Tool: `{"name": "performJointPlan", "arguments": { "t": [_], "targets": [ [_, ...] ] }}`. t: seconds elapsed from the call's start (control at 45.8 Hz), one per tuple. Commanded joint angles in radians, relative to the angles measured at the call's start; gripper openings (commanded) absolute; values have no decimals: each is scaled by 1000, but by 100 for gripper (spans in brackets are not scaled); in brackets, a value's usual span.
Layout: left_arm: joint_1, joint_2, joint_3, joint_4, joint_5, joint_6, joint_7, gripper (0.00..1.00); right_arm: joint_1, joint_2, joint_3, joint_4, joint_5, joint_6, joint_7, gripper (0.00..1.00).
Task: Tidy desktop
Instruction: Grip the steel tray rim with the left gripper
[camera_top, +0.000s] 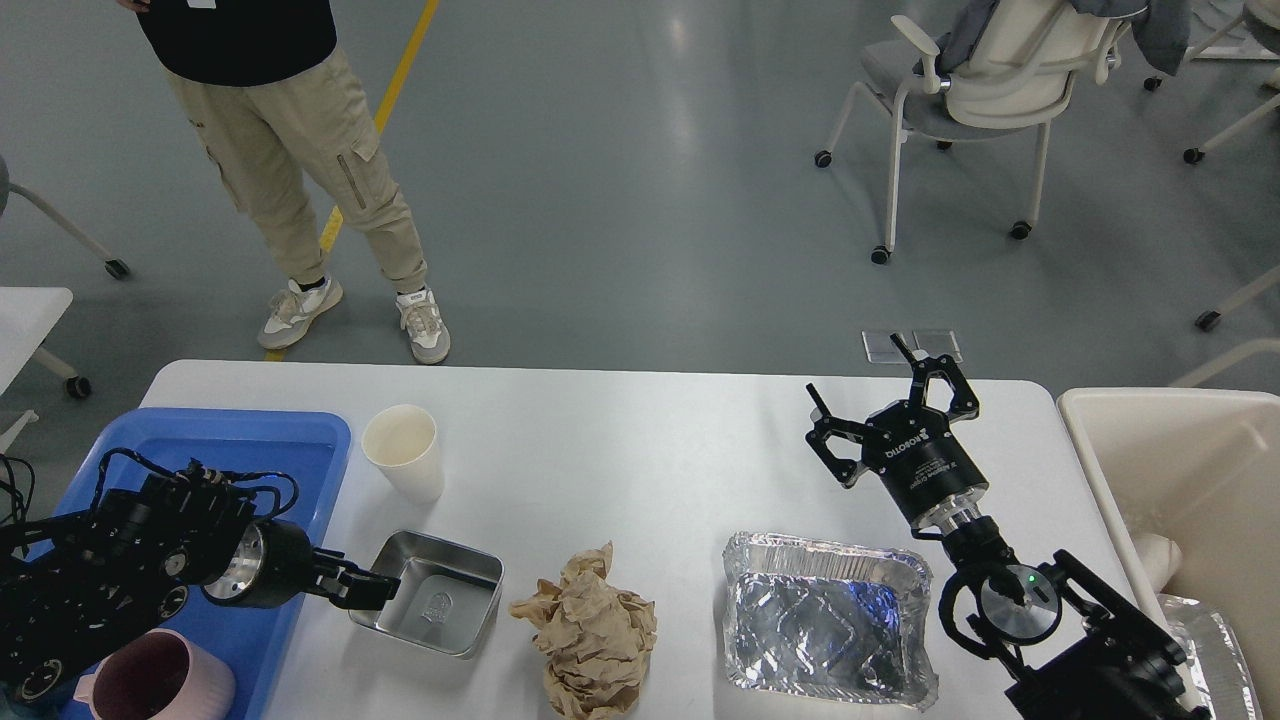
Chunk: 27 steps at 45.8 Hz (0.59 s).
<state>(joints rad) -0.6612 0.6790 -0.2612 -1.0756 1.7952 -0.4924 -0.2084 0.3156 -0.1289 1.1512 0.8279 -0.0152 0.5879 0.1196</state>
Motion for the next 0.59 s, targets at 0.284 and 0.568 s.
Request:
{"name": "performJointPlan", "arguments": {
  "t": [0.284, 0.568],
  "targets": [
    [14, -27, -1, 52, -2, 17, -9, 76, 0, 0, 1, 2, 0, 0, 0, 100],
    [14, -35, -1, 54, 0, 18, -45, 59, 0, 0, -1, 2, 0, 0, 0, 100]
  ]
}}
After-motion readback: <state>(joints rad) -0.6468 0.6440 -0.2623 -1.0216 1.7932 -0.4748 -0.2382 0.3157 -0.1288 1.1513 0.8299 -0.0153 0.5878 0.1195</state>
